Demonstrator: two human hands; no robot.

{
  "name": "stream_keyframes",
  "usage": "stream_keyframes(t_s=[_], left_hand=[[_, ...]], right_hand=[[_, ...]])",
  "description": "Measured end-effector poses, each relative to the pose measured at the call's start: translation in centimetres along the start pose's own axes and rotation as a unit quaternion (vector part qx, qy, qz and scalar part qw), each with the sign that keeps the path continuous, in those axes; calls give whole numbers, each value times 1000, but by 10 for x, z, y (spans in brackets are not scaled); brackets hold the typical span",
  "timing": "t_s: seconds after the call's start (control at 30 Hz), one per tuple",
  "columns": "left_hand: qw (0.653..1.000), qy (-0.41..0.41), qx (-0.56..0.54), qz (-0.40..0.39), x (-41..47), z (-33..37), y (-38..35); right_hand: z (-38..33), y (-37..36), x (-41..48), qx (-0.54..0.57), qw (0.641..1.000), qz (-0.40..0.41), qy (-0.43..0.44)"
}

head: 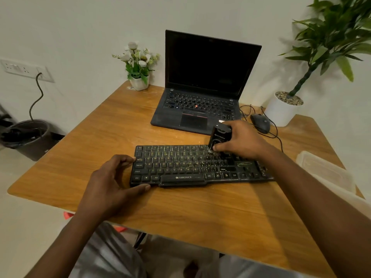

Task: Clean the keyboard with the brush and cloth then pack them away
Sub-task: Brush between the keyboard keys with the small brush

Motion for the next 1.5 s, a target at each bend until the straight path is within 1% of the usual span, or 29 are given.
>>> stream_keyframes(t_s=[0.23, 0.33, 0.5, 0.63, 0.73, 0.83, 0.97, 1.07, 1.17, 1.27, 1.37, 1.5], left_hand=[[1000, 2, -2, -1, 0, 0, 0], [1000, 6, -1, 1, -1, -1, 0], [1000, 6, 0, 3, -1, -1, -1], [1000, -5, 9, 7, -1, 0, 0], [1000, -11, 19, 7, -1, 0, -1], [1000, -6, 18, 6, -1, -1, -1], [1000, 2, 13, 7, -1, 0, -1], [1000, 5, 14, 3, -1, 0, -1], [1000, 6, 12, 2, -1, -1, -1], [1000, 1, 12, 2, 0, -1, -1], [1000, 2, 7, 2, 0, -2, -1], [1000, 2, 6, 1, 0, -2, -1]], right_hand=[[-26, -25, 0, 36, 999, -18, 24], [-38, -34, 4, 55, 998, -10, 26], [-31, -28, 11, 44, 999, 14, -6], [-11, -9, 10, -2, 998, 47, -35], [-4, -3, 10, -5, 997, 64, -53], [-13, -11, 11, 5, 997, 55, -49], [-37, -31, 14, 27, 999, 23, -21], [-46, -38, 15, 41, 999, 21, -12], [-40, -33, 13, 42, 999, 21, -14], [-22, -20, 10, 33, 998, 27, -40], [-6, -5, 5, 0, 998, 45, -52], [-4, 0, -1, -9, 997, 51, -55]])
Point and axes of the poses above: each hand's wrist, its own x-axis towards the middle knuckle, its own y-axis out of the back of the hand, z = x × y, the point moved 1 cm from there along x, towards the middle knuckle, and after that the axes turned 11 degrees about z, right-handed, at the moved point
